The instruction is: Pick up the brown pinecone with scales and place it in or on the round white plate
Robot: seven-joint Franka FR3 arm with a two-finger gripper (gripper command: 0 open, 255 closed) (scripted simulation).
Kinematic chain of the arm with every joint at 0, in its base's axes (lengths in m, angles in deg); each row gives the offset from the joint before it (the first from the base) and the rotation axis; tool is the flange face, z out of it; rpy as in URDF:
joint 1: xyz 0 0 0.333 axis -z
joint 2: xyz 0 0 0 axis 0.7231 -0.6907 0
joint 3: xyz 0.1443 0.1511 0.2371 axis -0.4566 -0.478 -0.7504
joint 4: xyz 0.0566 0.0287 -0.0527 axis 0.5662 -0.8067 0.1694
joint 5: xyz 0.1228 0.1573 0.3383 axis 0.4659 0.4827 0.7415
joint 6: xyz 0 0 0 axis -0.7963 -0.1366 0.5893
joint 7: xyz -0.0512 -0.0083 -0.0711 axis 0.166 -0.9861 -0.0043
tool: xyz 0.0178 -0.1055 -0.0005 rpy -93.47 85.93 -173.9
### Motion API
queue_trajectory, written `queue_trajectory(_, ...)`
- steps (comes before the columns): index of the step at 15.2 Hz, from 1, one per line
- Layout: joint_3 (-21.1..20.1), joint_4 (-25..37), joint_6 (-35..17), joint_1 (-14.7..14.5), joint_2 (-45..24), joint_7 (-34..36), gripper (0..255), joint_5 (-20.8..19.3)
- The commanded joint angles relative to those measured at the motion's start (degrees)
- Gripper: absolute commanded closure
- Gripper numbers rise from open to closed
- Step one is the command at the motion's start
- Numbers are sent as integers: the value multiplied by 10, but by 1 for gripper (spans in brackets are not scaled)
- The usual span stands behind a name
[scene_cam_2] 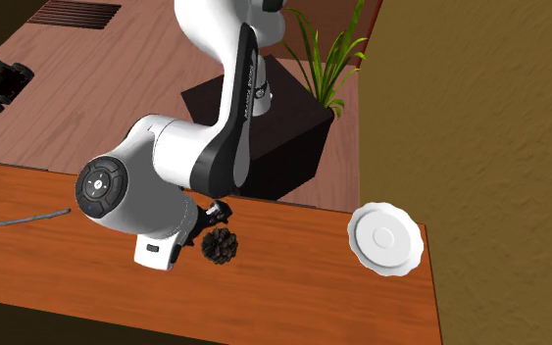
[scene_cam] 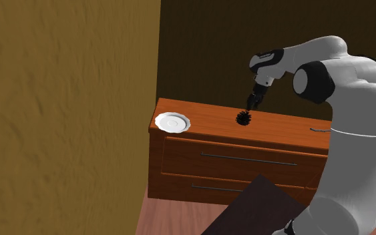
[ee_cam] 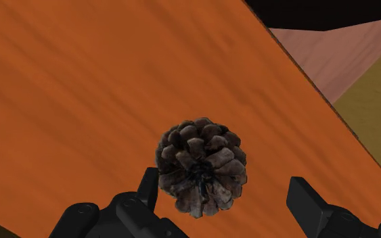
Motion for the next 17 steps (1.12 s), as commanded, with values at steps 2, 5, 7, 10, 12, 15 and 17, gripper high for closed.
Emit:
queue_trajectory(2, -4, 3, -12, 7, -18, -8, 0, 10)
queue_trajectory(5, -7, -14, -32, 5, -22, -11, 0, 14)
queue_trajectory(7, -8, -22, -43, 4, -25, -13, 0, 17)
queue_trajectory(10, -8, -22, -43, 4, -25, -13, 0, 17)
queue_trajectory(12, -8, -22, -43, 4, -25, -13, 0, 17)
queue_trajectory(15, -8, -22, -43, 4, -25, -13, 255, 17)
queue_trajectory(17, -8, -22, -43, 4, -25, -13, 255, 17)
